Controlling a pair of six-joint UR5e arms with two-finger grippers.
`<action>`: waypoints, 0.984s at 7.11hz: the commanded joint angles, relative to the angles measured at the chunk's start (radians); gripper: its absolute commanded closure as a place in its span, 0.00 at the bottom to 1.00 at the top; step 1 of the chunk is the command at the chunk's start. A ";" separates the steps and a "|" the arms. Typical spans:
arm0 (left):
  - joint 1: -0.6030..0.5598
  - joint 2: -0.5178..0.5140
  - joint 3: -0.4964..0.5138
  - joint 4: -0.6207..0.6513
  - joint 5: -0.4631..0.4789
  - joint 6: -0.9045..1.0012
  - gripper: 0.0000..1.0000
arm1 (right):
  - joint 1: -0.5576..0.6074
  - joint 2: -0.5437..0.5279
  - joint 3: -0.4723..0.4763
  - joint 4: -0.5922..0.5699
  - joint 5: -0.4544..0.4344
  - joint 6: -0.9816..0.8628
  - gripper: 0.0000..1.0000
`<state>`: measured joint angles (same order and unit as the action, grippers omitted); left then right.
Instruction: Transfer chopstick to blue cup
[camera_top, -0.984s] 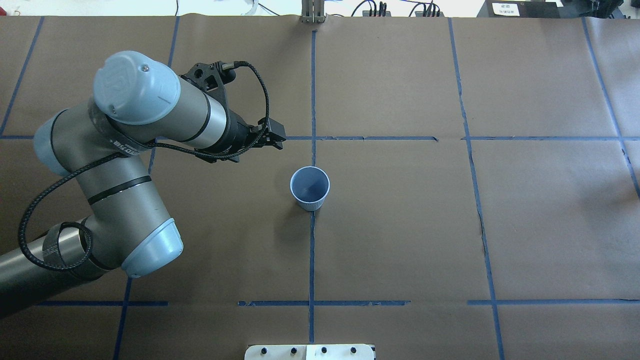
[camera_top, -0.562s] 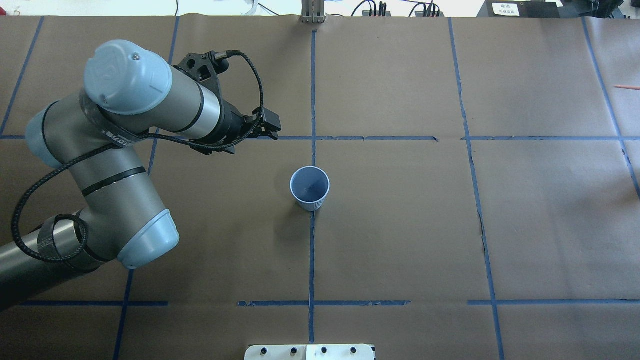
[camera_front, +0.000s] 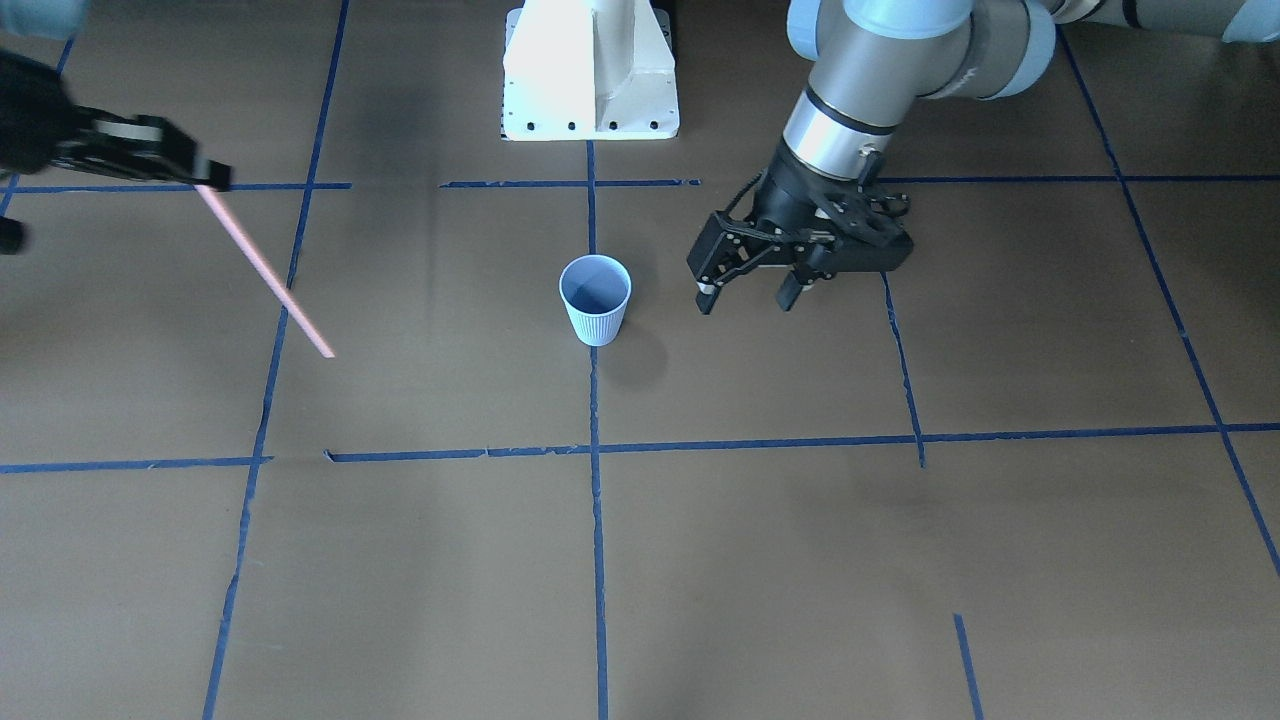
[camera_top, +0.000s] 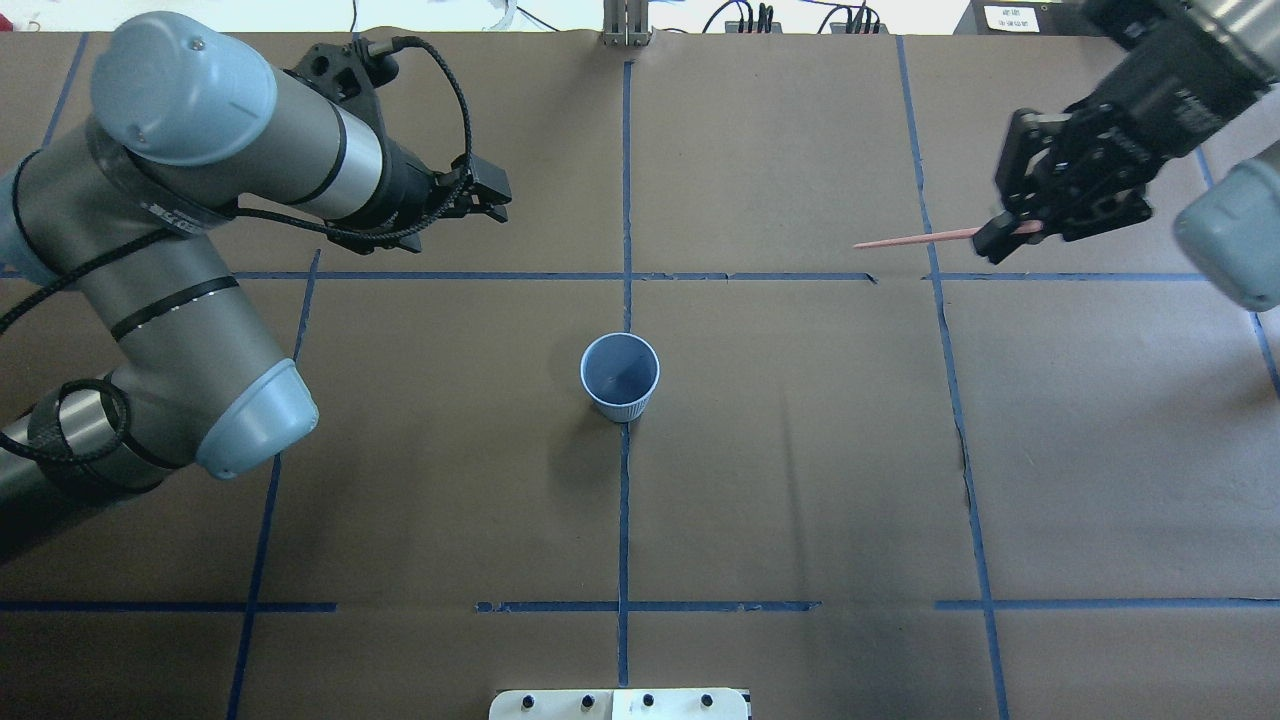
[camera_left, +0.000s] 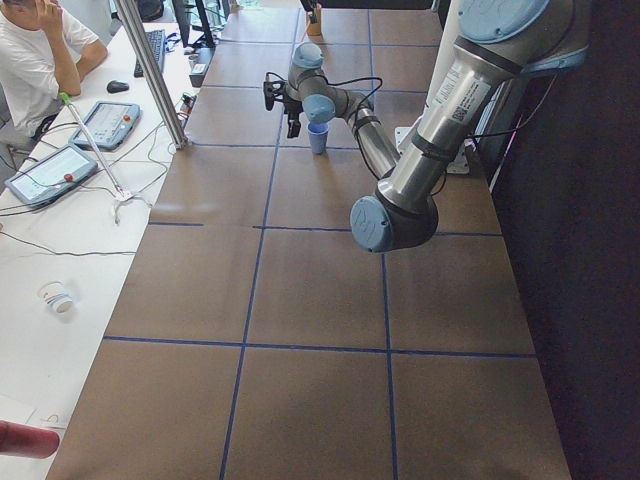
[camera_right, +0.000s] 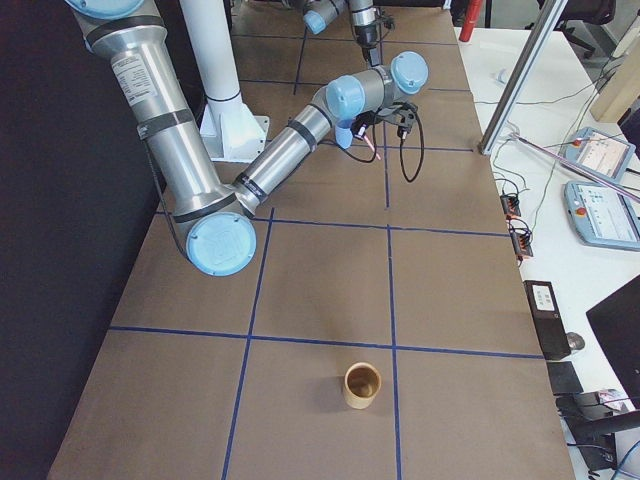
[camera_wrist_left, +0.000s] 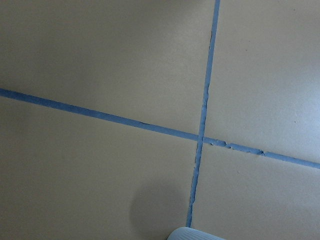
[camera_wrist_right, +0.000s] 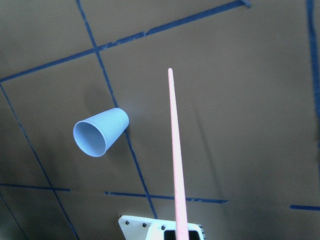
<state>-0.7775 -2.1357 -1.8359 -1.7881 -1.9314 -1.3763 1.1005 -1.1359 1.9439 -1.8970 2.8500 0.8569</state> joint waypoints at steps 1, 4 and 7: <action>-0.048 0.019 0.012 -0.001 -0.003 0.059 0.00 | -0.137 0.127 -0.126 0.272 -0.001 0.242 0.97; -0.042 0.023 0.024 -0.023 -0.003 0.056 0.00 | -0.203 0.223 -0.172 0.280 -0.004 0.252 0.97; -0.042 0.034 0.115 -0.157 -0.003 0.049 0.00 | -0.247 0.223 -0.184 0.282 -0.007 0.252 0.96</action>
<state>-0.8191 -2.1080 -1.7418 -1.9096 -1.9343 -1.3246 0.8724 -0.9139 1.7687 -1.6160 2.8438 1.1092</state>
